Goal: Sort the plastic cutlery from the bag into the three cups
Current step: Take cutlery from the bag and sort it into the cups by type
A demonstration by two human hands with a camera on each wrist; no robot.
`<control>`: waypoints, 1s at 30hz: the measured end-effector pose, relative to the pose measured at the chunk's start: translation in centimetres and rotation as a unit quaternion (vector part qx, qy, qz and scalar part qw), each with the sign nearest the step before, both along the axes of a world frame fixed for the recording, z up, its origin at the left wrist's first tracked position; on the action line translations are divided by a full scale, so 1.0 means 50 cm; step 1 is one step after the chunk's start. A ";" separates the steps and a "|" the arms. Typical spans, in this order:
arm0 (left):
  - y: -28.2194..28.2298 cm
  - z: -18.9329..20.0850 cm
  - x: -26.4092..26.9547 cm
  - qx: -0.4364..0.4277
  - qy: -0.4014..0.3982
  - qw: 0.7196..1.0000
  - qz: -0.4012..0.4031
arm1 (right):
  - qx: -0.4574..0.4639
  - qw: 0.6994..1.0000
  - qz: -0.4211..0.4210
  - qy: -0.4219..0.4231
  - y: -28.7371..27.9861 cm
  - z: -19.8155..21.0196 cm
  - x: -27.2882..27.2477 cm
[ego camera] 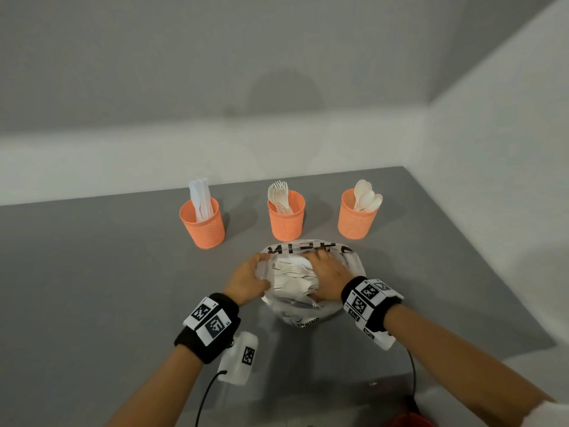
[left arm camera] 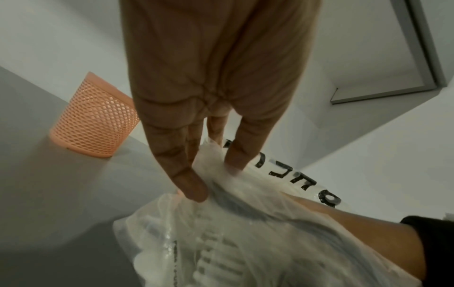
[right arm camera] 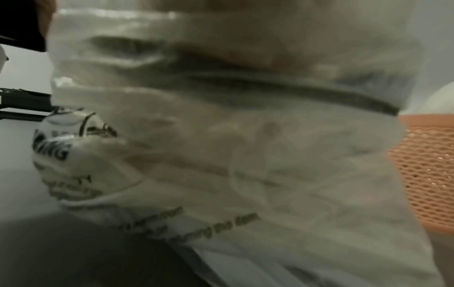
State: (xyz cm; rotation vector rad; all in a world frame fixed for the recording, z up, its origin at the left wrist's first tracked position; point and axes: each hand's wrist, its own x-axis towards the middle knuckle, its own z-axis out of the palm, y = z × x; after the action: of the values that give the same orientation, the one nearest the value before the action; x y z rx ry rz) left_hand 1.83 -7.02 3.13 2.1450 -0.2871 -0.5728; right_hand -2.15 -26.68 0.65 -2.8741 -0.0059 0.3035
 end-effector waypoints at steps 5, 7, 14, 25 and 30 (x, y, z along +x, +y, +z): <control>-0.014 0.014 0.015 -0.009 -0.019 1.000 0.001 | -0.049 0.998 0.009 0.034 -0.009 0.019 0.014; -0.015 0.018 0.022 -0.011 -0.019 1.000 0.001 | -0.009 0.999 0.005 0.031 -0.009 0.029 0.011; -0.017 0.013 0.017 -0.001 0.028 1.000 0.013 | 0.035 0.999 0.001 0.018 -0.003 0.027 -0.006; -0.095 0.009 0.007 -0.072 0.057 0.995 -0.024 | 0.041 0.999 -0.026 -0.005 -0.060 0.031 -0.031; -0.164 0.022 0.000 -0.081 0.032 0.995 -0.047 | 0.044 0.997 -0.068 -0.011 -0.120 0.036 -0.066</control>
State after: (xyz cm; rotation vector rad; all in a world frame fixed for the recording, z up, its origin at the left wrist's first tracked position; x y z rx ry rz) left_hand 1.83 -15.20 4.22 1.9610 -0.3876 -0.6478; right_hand -5.46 -32.69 2.47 -2.7731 0.1663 0.2398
